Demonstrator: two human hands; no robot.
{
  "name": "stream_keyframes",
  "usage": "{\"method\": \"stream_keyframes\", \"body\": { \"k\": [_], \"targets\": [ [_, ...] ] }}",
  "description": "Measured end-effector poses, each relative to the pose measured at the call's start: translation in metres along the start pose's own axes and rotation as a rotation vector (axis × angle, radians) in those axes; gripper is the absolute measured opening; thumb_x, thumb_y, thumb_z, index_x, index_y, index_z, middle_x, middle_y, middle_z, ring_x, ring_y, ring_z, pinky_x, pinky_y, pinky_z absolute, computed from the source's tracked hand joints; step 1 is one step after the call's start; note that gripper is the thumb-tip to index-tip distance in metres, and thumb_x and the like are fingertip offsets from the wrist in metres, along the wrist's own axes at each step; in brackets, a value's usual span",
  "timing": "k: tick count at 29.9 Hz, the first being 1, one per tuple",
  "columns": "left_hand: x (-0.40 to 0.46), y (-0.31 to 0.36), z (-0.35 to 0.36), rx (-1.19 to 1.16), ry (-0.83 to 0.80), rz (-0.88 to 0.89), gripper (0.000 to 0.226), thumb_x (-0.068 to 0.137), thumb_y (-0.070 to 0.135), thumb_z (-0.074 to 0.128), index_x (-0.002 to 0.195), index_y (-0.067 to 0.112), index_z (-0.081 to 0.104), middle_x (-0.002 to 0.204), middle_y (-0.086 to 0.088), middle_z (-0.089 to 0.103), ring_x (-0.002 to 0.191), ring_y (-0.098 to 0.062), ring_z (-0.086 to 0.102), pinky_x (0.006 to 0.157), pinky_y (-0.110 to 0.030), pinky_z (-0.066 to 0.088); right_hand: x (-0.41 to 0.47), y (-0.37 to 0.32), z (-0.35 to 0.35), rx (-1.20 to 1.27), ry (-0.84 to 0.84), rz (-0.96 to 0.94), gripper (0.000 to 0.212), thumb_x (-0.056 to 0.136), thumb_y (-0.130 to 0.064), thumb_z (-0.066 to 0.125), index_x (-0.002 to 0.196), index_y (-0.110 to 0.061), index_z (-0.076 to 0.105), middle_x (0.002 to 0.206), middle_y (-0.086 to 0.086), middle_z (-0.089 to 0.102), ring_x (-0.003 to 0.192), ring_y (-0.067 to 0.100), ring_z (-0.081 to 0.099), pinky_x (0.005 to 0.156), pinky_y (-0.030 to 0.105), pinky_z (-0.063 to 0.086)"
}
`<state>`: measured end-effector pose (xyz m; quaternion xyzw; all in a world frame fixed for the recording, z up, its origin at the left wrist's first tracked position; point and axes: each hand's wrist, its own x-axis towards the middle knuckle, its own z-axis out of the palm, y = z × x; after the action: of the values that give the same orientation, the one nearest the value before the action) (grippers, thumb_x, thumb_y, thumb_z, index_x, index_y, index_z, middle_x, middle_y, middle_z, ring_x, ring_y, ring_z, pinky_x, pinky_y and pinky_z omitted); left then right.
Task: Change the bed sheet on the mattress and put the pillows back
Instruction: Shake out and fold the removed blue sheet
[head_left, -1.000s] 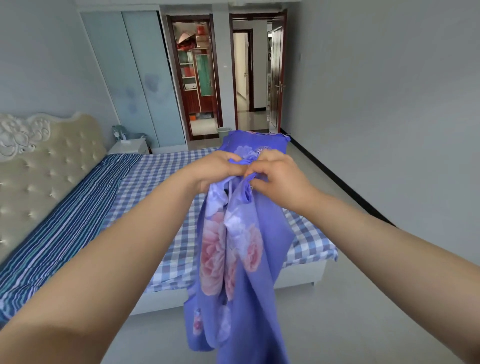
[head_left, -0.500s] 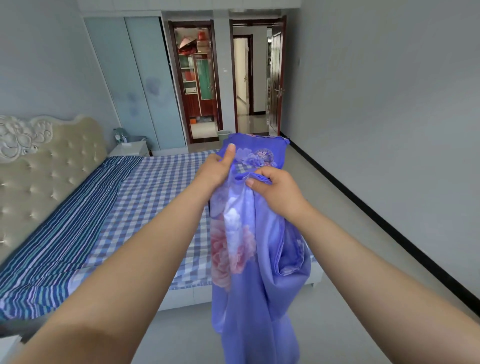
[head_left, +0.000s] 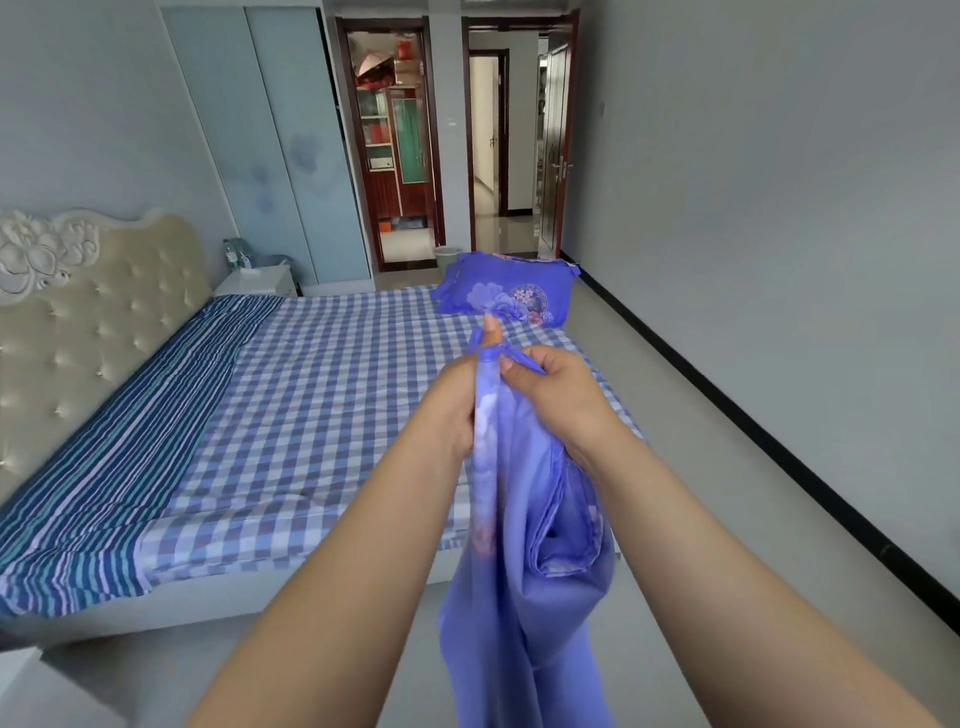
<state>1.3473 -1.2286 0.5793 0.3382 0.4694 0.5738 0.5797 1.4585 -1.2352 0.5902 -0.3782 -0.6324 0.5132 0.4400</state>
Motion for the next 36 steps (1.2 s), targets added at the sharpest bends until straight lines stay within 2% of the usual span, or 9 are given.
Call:
{"method": "stream_keyframes", "body": {
  "k": [2,5,9,16,22,25,28,33,36],
  "targets": [
    [-0.014,-0.005,-0.007,-0.093,-0.117,0.027,0.029,0.094,0.023,0.054,0.110,0.000,0.059,0.106,-0.021,0.060,0.096,-0.027,0.061,0.088,-0.034,0.051,0.000,0.005,-0.005,0.004,0.034,0.011,0.022,0.091,-0.021,0.062,0.078,-0.003,0.061,0.072,0.013,0.057,0.066,0.019,0.051,0.064,0.032,0.043],
    [-0.033,-0.001,-0.013,-0.007,-0.041,0.160,0.012,0.089,0.001,0.056,0.096,0.005,0.066,0.087,-0.012,0.069,0.076,-0.020,0.066,0.074,-0.031,0.056,-0.001,0.011,-0.010,0.029,0.048,0.033,0.027,0.091,-0.022,0.062,0.087,0.004,0.062,0.073,0.013,0.058,0.066,0.020,0.052,0.065,0.033,0.044],
    [-0.046,0.002,-0.011,0.134,0.031,0.245,0.014,0.088,0.001,0.058,0.090,0.012,0.066,0.080,-0.006,0.069,0.071,-0.017,0.065,0.070,-0.029,0.053,-0.001,0.014,-0.012,0.077,0.074,0.049,0.033,0.091,-0.024,0.062,0.089,0.009,0.060,0.076,0.016,0.059,0.069,0.022,0.053,0.067,0.036,0.046],
    [-0.051,-0.007,-0.010,0.219,0.051,0.281,0.012,0.093,0.010,0.056,0.094,0.010,0.068,0.097,-0.013,0.071,0.095,-0.025,0.066,0.094,-0.041,0.050,-0.001,0.017,-0.016,0.202,0.131,0.152,0.017,0.085,-0.022,0.067,0.086,-0.005,0.064,0.074,0.014,0.063,0.066,0.022,0.059,0.066,0.034,0.050],
    [-0.054,-0.022,0.007,0.344,0.082,0.403,0.014,0.089,0.025,0.064,0.096,0.013,0.062,0.090,0.002,0.068,0.082,-0.006,0.064,0.075,-0.019,0.050,0.002,0.020,-0.007,0.103,0.213,0.140,0.018,0.082,-0.023,0.066,0.072,-0.010,0.060,0.067,0.013,0.061,0.061,0.021,0.057,0.060,0.037,0.050],
    [-0.049,-0.027,0.013,0.345,0.150,0.399,0.019,0.083,0.024,0.072,0.095,0.022,0.058,0.096,0.002,0.069,0.088,-0.010,0.068,0.077,-0.022,0.054,0.000,0.019,-0.004,0.109,0.208,0.160,0.012,0.084,-0.018,0.063,0.078,-0.008,0.060,0.068,0.011,0.065,0.060,0.021,0.061,0.059,0.035,0.053],
    [-0.045,-0.027,0.013,0.366,0.252,0.422,0.006,0.090,0.022,0.064,0.091,0.019,0.059,0.093,-0.002,0.069,0.085,-0.014,0.066,0.075,-0.024,0.053,-0.001,0.021,-0.003,0.107,0.197,0.144,0.013,0.087,-0.019,0.064,0.077,-0.011,0.060,0.072,0.013,0.062,0.064,0.021,0.057,0.063,0.036,0.050],
    [-0.014,-0.009,-0.009,0.285,0.407,0.386,0.019,0.094,0.012,0.052,0.076,0.018,0.052,0.077,-0.003,0.060,0.070,-0.017,0.056,0.068,-0.032,0.048,0.000,0.017,-0.019,0.084,-0.040,0.104,0.013,0.087,-0.017,0.067,0.075,-0.017,0.064,0.068,0.001,0.064,0.058,0.012,0.057,0.058,0.025,0.047],
    [0.009,0.021,-0.041,0.297,0.532,0.408,0.020,0.095,0.013,0.050,0.077,0.020,0.050,0.073,0.001,0.054,0.066,-0.013,0.048,0.059,-0.025,0.042,0.005,0.019,-0.051,-0.224,-0.165,0.089,0.005,0.084,-0.020,0.071,0.080,-0.022,0.068,0.076,-0.008,0.065,0.069,0.003,0.058,0.069,0.020,0.045]
  ]
}}
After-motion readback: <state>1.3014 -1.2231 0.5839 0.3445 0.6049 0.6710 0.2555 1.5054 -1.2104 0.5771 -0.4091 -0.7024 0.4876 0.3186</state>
